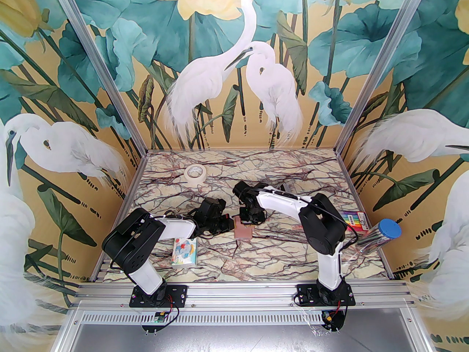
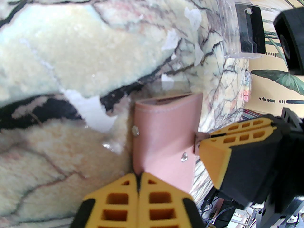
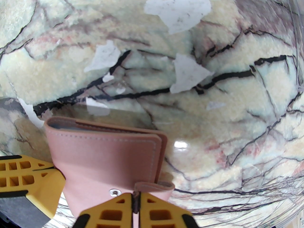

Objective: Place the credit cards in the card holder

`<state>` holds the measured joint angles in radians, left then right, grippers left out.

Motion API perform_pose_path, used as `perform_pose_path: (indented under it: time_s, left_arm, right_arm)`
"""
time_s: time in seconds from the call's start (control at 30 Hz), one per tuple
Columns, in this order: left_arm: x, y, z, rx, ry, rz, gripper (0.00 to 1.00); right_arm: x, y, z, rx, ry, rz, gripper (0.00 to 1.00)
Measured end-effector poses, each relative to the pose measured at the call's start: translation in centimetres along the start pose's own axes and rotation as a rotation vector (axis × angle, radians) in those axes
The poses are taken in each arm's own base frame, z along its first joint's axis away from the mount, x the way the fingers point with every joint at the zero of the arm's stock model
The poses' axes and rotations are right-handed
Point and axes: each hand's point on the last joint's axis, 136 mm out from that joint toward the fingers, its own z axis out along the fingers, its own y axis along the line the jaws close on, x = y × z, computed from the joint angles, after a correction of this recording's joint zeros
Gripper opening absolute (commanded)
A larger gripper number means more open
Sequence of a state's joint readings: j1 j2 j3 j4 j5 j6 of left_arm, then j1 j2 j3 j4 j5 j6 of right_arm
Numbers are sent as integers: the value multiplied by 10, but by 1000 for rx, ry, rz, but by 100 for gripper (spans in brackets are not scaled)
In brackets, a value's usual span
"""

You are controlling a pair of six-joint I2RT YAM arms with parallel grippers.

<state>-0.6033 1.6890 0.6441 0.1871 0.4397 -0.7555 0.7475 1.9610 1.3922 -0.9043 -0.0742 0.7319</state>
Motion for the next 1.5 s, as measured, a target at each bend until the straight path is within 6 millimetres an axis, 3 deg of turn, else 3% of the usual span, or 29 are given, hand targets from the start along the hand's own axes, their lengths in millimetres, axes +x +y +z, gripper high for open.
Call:
perform_pose_path:
  time_s: [0.2,0.33,0.37,0.4,0.53,0.73,0.87,1.07,1.27,1.5]
  left_arm:
    - [0,1,0,-4,-1,-1,2]
    - [0,2,-5,-27,-8,6,21]
    - [0,4,-7,-37,-9,7,30]
    - [1,4,-10,-49,-10,3,39]
    - [-3,-2,-30,-73,-49,14,57]
    - [-16,-27,-71,-70,-141,58,68]
    - [-19,-38,-93,-63,-191,75,69]
    - [-16,-45,-113,-56,-220,82,67]
    - [-10,-40,-118,-65,-216,75,63]
    - [-4,-33,-121,-83,-212,68,51]
  right_arm:
    - [3,-8,-8,-19,-25,11,0]
    - [5,-14,-24,-45,-58,17,0]
    - [6,-15,-28,-56,-67,17,0]
    - [7,-15,-32,-66,-76,15,0]
    - [11,-11,-55,-128,-113,-2,0]
    - [15,3,-95,-254,-176,-28,0]
    - [18,14,-111,-332,-184,-44,0]
    - [25,37,-119,-435,-162,-71,0]
    - [37,65,-114,-505,-117,-116,0]
    - [35,69,-112,-510,-124,-113,0]
